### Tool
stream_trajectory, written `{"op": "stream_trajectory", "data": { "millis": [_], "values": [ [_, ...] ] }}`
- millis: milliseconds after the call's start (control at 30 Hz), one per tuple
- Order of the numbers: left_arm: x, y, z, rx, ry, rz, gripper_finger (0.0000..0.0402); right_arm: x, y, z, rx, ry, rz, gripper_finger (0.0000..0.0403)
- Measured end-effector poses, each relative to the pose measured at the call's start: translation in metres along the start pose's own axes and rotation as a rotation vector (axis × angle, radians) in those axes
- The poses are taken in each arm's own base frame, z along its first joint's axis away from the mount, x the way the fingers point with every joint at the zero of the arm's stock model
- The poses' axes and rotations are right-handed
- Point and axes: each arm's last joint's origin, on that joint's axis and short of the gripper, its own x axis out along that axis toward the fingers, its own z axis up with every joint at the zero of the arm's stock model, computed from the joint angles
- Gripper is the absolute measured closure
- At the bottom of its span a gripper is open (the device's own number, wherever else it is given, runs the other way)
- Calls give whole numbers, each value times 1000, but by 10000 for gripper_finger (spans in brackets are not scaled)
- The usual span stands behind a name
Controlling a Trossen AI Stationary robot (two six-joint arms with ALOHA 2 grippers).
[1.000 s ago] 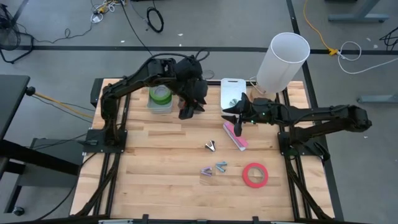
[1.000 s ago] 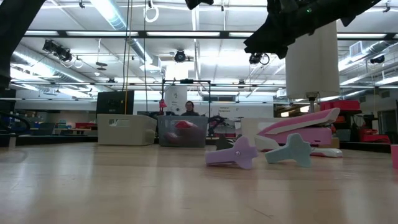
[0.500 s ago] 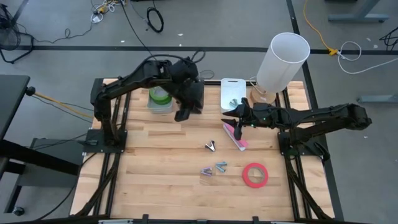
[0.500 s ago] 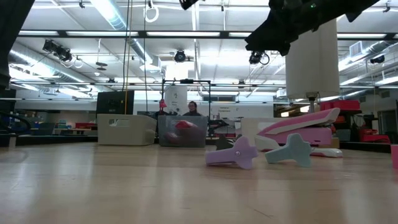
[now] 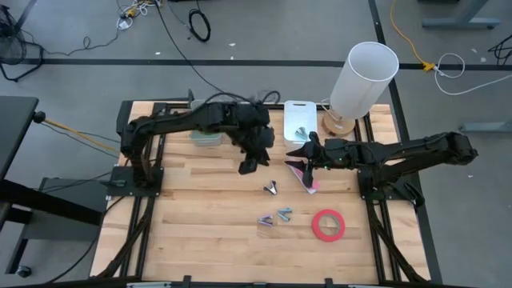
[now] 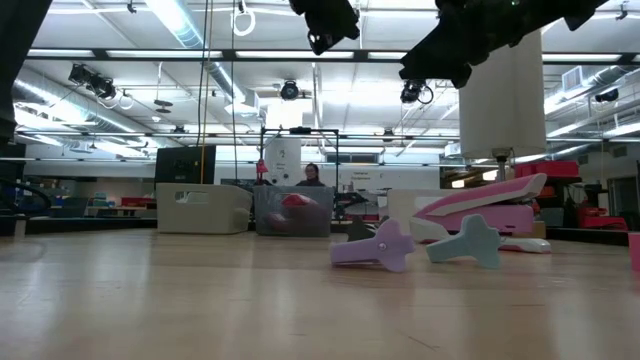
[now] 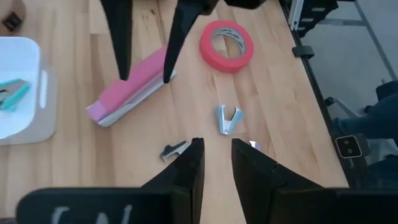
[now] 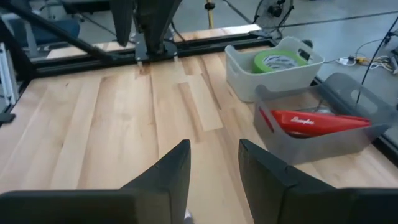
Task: Pick and place Stapler, Stapler remover, tape
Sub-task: Put the pink stapler into the black bin
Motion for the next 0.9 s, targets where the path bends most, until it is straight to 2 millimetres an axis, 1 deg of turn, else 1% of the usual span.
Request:
{"op": "stream_trajectory", "data": {
  "millis": [167,400,500,633,767,900],
  "values": [
    [13,-7,-4,-1,13,16,319,-1,3,-2,11,18,11,268],
    [22,-19,-10,26,19,77,319,-1,3,-6,10,53,7,268],
    [24,-24,-18,23,5,87,319,-1,3,-7,7,66,5,268],
    [16,-32,-31,19,-50,97,319,-1,3,-8,5,73,6,268],
    [-1,-39,-44,-9,-115,126,319,-1,3,-8,14,73,8,268],
    [-13,-44,-58,-19,-115,180,319,0,3,-9,13,83,7,268]
  ]
}}
